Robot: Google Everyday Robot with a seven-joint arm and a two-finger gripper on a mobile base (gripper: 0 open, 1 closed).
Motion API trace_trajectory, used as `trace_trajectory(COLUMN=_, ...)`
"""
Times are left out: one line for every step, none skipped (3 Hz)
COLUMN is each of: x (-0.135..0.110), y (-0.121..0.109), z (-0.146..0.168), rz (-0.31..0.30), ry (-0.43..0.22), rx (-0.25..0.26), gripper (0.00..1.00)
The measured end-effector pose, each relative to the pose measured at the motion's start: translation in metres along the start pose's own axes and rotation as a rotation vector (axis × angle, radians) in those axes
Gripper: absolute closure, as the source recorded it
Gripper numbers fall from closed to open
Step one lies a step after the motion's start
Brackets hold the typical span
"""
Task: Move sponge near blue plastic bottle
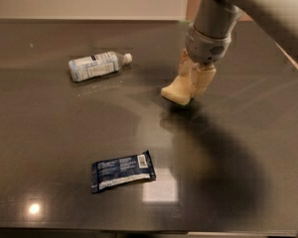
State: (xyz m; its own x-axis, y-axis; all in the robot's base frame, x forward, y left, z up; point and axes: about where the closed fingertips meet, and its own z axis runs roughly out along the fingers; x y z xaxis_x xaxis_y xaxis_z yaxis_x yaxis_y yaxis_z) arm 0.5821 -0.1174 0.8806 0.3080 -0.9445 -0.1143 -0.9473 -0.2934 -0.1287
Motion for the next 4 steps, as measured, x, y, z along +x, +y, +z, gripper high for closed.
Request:
trace_trajectory(x=-0.022, y=-0.028, z=-0.002, rz=-0.025, ry=-0.008, rx=0.037, gripper=1.0)
trace_trajectory(x=-0.04, y=-0.053, z=0.003, rz=-0.056, ry=-0.016, rx=0.053, gripper=1.0)
trace_trajectory(x=-0.054, y=-0.078, z=0.011, rz=-0.08, ry=-0.023, rx=0.053, gripper=1.0)
trace_trajectory(x=-0.067, y=-0.099, z=0.021, rz=-0.1, ry=-0.032, rx=0.053, gripper=1.0)
